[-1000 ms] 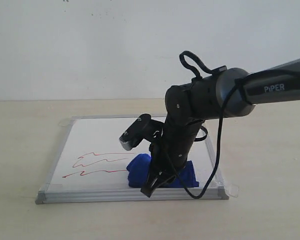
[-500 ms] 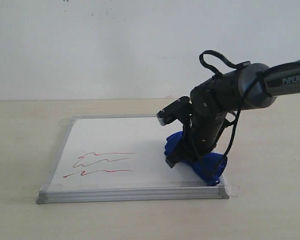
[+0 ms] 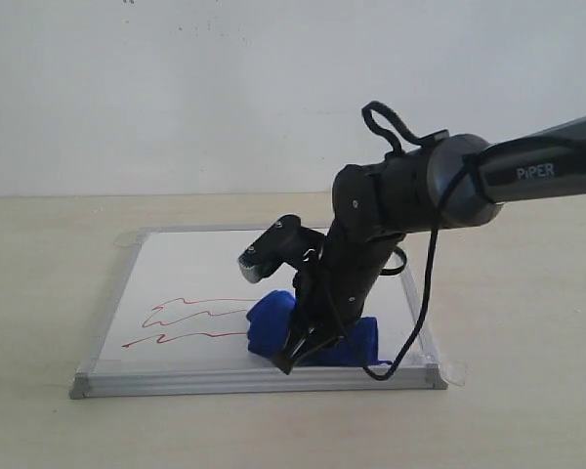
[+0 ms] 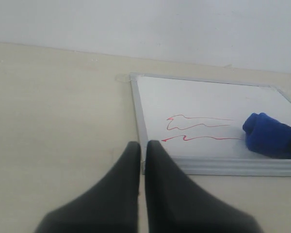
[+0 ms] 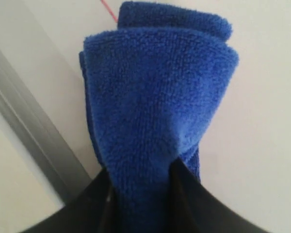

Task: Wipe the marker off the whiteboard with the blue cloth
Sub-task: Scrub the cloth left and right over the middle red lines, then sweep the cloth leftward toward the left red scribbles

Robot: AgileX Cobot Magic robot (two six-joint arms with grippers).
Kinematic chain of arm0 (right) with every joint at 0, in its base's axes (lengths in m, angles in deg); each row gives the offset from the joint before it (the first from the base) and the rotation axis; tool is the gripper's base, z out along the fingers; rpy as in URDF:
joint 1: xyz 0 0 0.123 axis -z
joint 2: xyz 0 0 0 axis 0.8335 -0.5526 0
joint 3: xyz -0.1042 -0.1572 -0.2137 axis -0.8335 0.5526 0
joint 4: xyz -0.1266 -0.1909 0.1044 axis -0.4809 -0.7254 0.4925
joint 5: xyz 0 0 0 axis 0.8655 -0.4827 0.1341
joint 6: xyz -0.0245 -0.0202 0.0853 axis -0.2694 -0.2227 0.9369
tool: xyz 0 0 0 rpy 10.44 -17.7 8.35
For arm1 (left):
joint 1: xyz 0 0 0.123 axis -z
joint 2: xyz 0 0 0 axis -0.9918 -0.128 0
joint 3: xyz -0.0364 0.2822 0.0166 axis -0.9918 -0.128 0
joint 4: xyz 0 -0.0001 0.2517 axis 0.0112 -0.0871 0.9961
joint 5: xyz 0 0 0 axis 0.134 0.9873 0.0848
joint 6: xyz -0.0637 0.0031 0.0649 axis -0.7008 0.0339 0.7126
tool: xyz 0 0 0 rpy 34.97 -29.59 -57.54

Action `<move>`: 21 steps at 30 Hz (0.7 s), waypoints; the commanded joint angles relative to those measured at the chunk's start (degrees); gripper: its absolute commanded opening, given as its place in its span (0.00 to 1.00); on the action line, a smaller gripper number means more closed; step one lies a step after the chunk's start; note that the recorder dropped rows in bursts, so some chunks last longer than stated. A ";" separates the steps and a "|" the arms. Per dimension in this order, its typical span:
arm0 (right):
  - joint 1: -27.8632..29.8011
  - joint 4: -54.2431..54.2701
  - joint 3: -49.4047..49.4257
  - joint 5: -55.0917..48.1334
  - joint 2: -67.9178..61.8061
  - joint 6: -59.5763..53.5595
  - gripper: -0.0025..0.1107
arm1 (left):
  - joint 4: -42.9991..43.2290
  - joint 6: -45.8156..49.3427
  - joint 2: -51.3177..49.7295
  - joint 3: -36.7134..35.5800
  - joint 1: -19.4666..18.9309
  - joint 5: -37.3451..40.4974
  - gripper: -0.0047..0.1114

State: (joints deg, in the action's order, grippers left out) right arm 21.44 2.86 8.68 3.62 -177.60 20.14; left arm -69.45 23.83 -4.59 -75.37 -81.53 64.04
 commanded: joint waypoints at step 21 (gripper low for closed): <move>4.88 -15.13 0.90 3.86 -2.51 16.51 0.02 | 0.02 -0.57 0.15 -0.15 0.12 -0.39 0.07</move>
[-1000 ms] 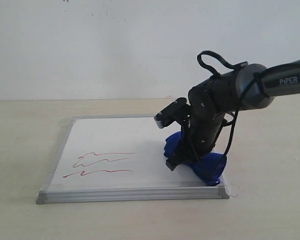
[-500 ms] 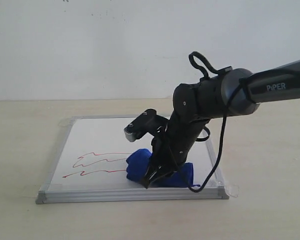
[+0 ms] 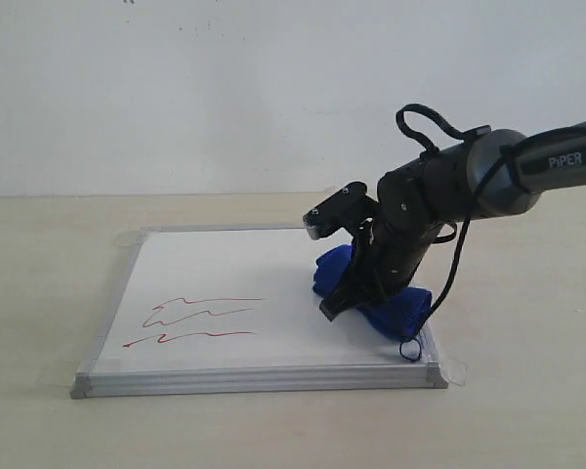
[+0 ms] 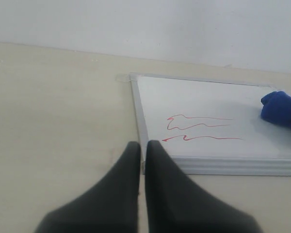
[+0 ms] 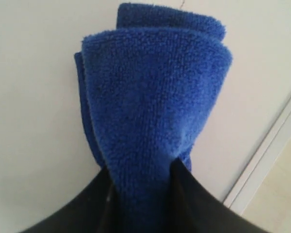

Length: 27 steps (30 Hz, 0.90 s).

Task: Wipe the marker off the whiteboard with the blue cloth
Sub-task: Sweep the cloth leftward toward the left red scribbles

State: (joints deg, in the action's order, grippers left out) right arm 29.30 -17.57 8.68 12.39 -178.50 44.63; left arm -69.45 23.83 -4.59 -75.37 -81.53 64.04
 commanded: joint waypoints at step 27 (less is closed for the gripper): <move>-1.82 5.58 -14.21 1.19 -6.76 0.75 0.02 | 0.02 -0.57 0.15 -0.15 0.12 -0.39 0.07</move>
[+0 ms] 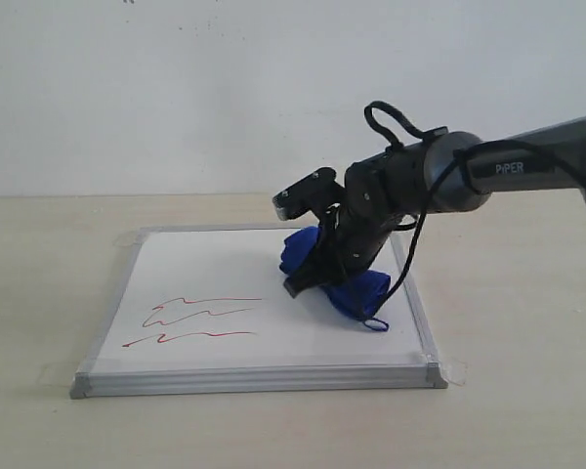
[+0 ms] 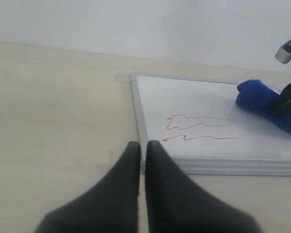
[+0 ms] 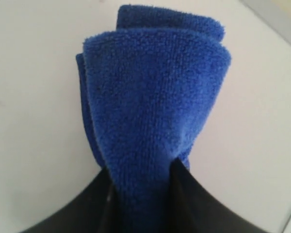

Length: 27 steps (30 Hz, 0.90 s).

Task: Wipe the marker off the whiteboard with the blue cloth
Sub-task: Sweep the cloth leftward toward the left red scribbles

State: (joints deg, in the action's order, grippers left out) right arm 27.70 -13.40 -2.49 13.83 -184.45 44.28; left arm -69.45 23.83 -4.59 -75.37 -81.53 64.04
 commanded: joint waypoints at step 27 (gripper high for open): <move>-6.36 -19.44 -3.97 -4.25 -2.90 16.54 0.02 | 0.02 -0.57 0.15 -0.15 0.12 -0.39 0.07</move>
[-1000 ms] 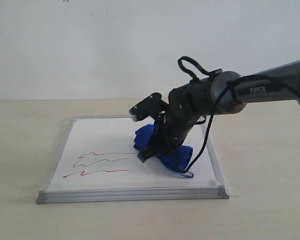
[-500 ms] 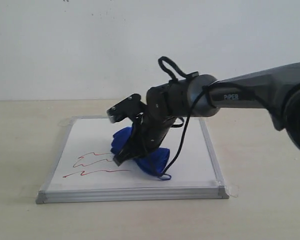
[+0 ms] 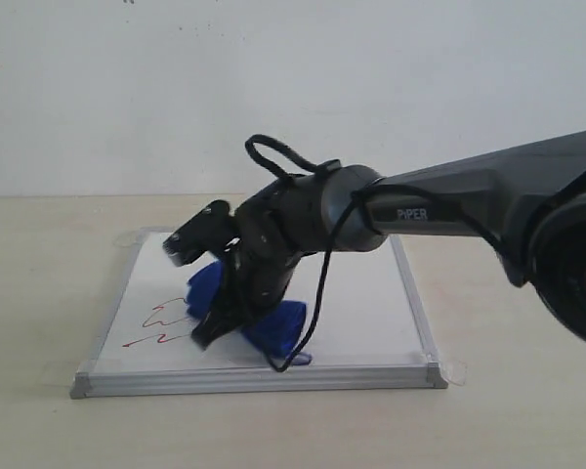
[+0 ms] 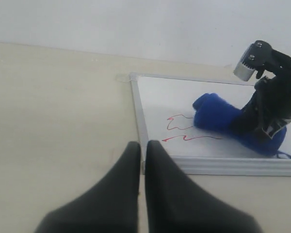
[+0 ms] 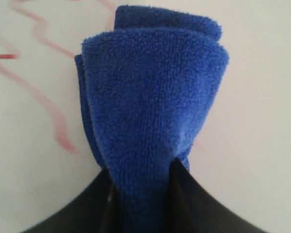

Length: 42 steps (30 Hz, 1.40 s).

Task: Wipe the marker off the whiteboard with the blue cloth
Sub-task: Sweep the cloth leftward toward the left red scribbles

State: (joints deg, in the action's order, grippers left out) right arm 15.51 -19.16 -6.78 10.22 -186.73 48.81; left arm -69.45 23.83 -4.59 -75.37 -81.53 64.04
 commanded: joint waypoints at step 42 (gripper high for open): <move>-3.72 27.67 -12.15 -12.48 -7.17 -24.31 0.02 | 0.02 -0.57 0.15 -0.15 0.12 -0.39 0.07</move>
State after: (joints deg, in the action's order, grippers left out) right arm 12.94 5.61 -18.54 3.98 -192.80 27.05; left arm -69.45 23.83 -4.59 -75.37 -81.53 64.04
